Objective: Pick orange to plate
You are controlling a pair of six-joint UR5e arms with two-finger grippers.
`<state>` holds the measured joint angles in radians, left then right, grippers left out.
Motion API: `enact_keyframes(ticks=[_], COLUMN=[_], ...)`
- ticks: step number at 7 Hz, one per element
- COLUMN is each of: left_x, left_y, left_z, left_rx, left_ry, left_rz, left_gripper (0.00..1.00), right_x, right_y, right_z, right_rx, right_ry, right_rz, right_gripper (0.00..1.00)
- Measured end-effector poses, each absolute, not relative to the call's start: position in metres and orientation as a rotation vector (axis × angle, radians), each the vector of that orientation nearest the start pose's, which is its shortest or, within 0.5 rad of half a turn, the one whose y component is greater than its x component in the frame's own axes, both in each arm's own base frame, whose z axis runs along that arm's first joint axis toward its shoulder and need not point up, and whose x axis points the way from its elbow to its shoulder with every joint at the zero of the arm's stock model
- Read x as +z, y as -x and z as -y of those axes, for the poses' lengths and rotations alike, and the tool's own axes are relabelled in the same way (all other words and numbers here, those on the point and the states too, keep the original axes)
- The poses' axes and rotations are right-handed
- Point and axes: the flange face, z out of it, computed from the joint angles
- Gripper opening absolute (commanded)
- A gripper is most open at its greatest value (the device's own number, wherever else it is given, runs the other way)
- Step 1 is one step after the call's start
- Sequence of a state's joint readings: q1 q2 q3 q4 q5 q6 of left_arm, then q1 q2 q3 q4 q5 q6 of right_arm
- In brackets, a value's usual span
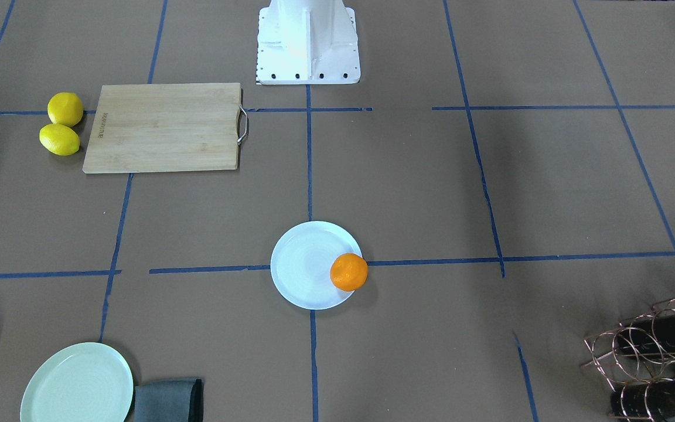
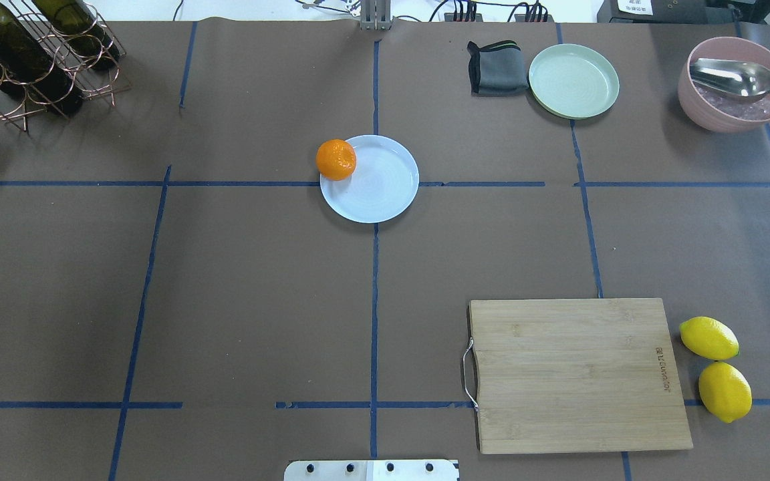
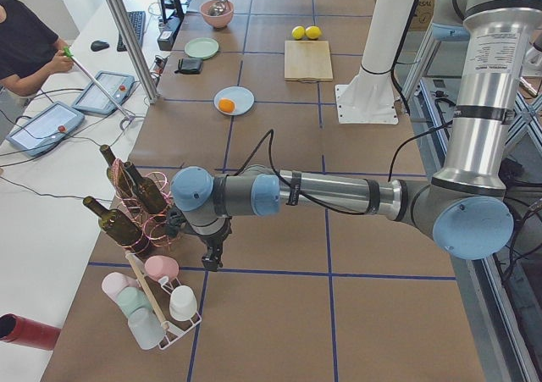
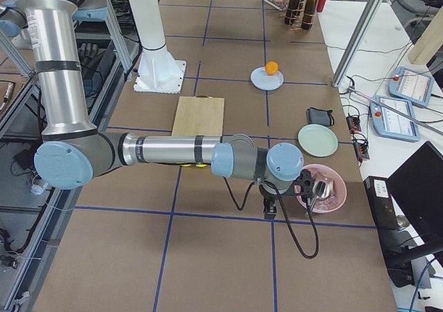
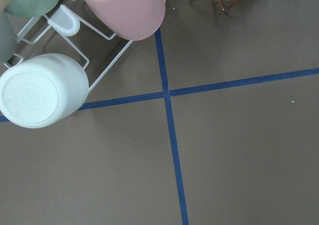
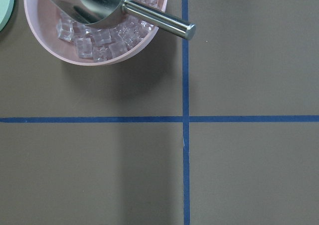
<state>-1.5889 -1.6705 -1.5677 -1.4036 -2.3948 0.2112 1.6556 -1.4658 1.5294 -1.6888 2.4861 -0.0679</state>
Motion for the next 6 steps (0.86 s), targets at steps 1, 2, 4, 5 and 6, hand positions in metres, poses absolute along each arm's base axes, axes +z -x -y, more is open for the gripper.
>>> enact_keyframes(ticks=[1, 2, 4, 5, 6], left_x=[0.6215, 0.6213, 0.6209, 0.6208, 0.6206], left_y=[0.0706, 0.0711, 0.0716, 0.0719, 0.0724], left_z=[0.5256, 0.5255, 0.5258, 0.5258, 0.526], left_rx=[0.152, 0.151, 0.152, 0.153, 0.153], left_ry=[-0.028, -0.029, -0.031, -0.032, -0.033], left_rz=[-0.826, -0.826, -0.825, -0.825, -0.825], left_gripper=[1.0, 1.0, 1.0, 1.0, 1.0], right_x=[0.6259, 0.6255, 0.6261, 0.6258, 0.6259], right_y=[-0.0988, -0.0988, -0.0988, -0.0989, -0.0989], right_z=[0.5182, 0.5145, 0.5129, 0.513, 0.5131], right_rx=[0.041, 0.041, 0.042, 0.041, 0.041], right_ry=[-0.021, -0.023, -0.022, -0.023, -0.023], right_rz=[0.916, 0.915, 0.914, 0.914, 0.914], right_gripper=[1.0, 1.0, 1.0, 1.0, 1.0])
